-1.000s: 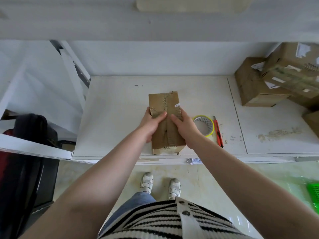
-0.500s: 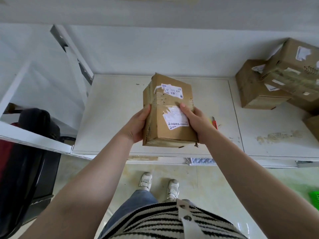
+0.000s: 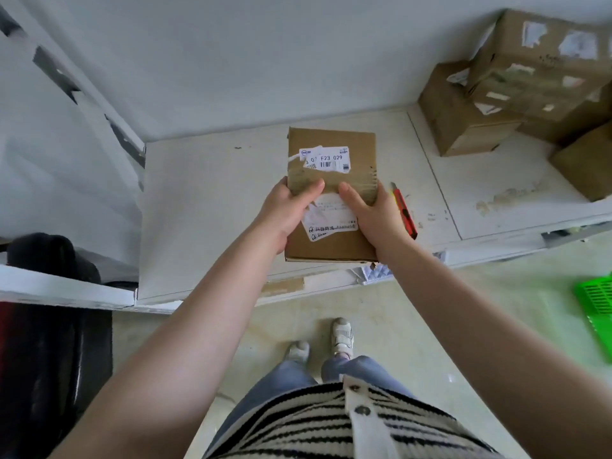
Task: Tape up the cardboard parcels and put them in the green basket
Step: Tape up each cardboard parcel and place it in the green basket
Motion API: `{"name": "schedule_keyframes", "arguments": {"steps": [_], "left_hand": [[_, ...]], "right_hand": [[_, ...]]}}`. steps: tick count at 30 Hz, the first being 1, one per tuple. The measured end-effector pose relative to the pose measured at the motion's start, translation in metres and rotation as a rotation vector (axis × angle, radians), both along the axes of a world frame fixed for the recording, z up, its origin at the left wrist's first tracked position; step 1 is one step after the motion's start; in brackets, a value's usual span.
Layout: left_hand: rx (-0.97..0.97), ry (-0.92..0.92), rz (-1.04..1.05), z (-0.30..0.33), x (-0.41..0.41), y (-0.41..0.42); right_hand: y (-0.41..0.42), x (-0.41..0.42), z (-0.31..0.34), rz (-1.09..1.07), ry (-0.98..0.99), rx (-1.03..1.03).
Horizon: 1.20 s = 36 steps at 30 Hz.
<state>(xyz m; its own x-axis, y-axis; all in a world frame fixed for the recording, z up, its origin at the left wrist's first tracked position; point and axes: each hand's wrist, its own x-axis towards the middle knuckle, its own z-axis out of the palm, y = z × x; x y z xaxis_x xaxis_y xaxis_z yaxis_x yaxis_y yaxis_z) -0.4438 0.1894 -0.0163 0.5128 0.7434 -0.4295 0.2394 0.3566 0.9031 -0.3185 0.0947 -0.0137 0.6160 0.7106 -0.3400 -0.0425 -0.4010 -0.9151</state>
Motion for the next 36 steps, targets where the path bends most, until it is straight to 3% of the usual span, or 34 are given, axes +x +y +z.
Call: {"name": "schedule_keyframes", "arguments": {"steps": [7,14,24,36], "left_hand": [[-0.058,-0.066,-0.169,0.000,0.014,-0.023],[-0.047,-0.126,-0.395,-0.002,0.105,-0.087],[-0.102,-0.049,-0.824,-0.028,0.296,-0.275],[-0.175,0.117,-1.003,-0.057,0.459,-0.461]], "right_hand": [[-0.045,-0.008,-0.007,-0.251,0.070,0.033],[-0.128,0.047,-0.007,-0.549,0.075,0.095],[-0.332,0.175,-0.030,-0.971,0.106,0.118],[-0.520,0.314,-0.060,-1.119,0.179,0.085]]}}
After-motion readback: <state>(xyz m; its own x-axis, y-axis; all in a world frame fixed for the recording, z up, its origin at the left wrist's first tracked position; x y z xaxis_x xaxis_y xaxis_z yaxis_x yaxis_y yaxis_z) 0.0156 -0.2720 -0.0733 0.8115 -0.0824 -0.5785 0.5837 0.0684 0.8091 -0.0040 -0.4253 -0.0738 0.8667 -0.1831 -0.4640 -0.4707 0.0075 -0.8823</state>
